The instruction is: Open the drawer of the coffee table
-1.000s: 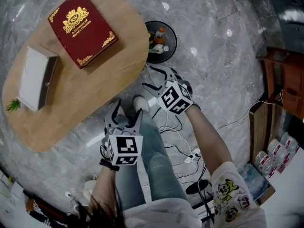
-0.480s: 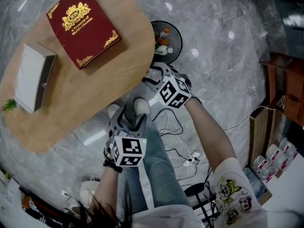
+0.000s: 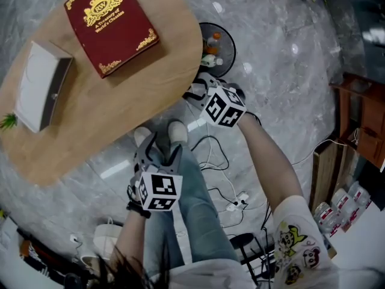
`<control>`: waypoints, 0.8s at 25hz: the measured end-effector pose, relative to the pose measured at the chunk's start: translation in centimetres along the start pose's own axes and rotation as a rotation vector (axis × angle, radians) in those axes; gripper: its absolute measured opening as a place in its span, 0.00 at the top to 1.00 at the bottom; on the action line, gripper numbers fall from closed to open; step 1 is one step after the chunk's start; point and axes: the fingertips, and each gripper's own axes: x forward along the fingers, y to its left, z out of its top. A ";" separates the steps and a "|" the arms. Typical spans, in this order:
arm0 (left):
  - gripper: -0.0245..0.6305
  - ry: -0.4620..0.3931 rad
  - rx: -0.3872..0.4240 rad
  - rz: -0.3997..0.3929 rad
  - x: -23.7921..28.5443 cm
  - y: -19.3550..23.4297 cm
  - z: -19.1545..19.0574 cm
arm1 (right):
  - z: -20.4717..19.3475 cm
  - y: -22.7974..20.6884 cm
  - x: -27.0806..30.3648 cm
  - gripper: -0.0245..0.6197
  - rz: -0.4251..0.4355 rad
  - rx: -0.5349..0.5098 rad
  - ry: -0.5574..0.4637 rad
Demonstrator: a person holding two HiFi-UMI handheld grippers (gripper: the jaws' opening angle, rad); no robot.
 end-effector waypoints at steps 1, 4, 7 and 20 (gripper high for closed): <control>0.51 0.001 0.005 0.001 -0.1 0.0 0.0 | 0.0 0.1 0.0 0.76 0.007 -0.010 -0.001; 0.51 0.003 0.019 -0.001 -0.4 -0.1 0.1 | 0.0 0.2 -0.2 0.77 0.014 -0.032 -0.018; 0.51 -0.001 0.034 -0.003 -0.5 0.0 0.2 | 0.0 0.0 -0.5 0.79 0.023 -0.051 -0.029; 0.51 0.015 0.032 0.001 -0.9 0.4 -0.7 | -0.4 1.0 -1.7 0.85 0.093 -0.269 -0.003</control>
